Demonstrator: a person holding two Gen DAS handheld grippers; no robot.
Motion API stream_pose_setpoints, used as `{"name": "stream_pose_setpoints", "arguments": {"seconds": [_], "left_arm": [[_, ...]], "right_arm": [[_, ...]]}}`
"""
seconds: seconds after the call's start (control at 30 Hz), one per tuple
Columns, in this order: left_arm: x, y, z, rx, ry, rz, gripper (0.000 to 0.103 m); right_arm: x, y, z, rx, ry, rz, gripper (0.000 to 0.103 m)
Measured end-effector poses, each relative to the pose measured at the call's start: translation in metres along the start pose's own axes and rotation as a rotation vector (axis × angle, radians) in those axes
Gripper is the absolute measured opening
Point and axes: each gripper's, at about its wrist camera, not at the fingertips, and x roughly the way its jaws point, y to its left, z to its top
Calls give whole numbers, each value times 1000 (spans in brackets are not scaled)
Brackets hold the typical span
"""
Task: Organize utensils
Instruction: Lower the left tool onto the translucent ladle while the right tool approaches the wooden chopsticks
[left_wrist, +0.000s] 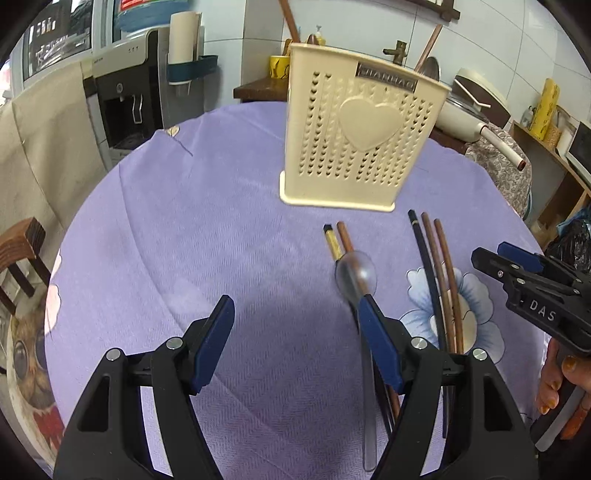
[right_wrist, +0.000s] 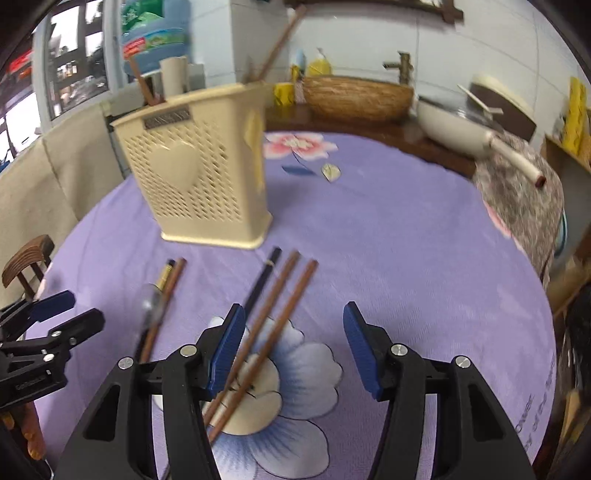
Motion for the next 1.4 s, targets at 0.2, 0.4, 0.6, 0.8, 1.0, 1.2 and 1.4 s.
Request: {"name": "stream_pose_setpoints", "arguments": {"seconds": [0.2,0.4,0.6,0.8,1.0,1.2,1.4], "left_arm": [[8,-5,-1,4,-4,17,69],[11,-17,1,41,-7,24,69],[19,-27,4,80,11,42,69],[23,-37,8,103,19,41,69],[30,-44,10,105,34,45,69],[39,-50,14,102,41,63,68],[46,-61,22,123,43,88,57]], "right_arm": [[18,-5,0,79,58,23,39],[34,-1,10,120,79,-8,38],[51,6,11,89,114,-56,26],[57,1,17,99,109,-75,20],[64,-2,25,112,106,-86,13],[66,-1,27,119,101,-82,12],[67,0,27,119,98,-82,12]]}}
